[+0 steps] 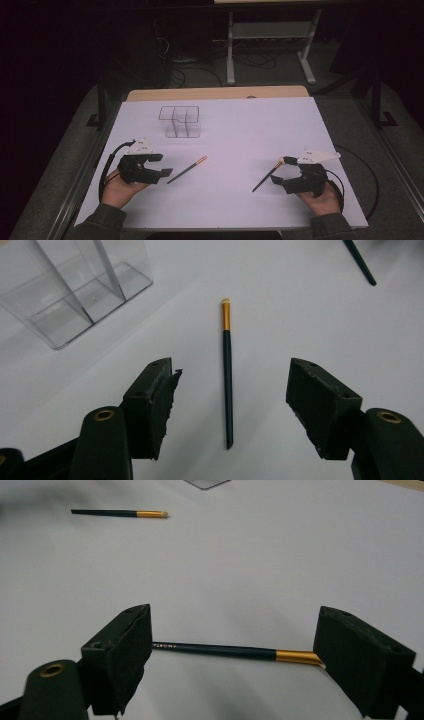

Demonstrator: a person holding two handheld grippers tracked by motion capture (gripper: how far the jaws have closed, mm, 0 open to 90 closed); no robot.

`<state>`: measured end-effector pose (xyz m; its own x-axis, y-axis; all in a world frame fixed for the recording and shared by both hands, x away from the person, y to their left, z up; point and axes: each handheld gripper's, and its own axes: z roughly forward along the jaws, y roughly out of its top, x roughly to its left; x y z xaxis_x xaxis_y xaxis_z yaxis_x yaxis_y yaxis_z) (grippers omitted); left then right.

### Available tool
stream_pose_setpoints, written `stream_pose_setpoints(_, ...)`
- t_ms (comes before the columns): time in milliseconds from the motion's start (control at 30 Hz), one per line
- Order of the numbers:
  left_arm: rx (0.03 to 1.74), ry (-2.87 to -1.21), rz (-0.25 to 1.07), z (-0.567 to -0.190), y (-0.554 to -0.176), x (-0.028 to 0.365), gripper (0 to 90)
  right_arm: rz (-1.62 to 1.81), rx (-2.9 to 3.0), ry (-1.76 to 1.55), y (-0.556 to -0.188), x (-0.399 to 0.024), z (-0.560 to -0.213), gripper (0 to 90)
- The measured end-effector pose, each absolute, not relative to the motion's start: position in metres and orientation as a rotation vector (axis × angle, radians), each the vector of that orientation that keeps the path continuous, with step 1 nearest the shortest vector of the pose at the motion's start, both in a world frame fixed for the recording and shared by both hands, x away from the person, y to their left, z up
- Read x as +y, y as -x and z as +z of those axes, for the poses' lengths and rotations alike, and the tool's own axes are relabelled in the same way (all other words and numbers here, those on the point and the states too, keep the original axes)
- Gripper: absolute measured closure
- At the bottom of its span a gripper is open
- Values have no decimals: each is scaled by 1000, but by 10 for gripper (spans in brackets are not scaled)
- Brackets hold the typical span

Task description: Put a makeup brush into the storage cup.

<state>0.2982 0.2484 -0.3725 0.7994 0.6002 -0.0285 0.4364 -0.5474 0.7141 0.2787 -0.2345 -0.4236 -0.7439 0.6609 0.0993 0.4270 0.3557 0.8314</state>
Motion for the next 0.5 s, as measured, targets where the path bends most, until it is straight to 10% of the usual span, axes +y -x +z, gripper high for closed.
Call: stream_pose_setpoints(500, 751, -2348, 221, -372, -324, 222, 393, 1342, 2370, -956, -278, -234, -423, 152)
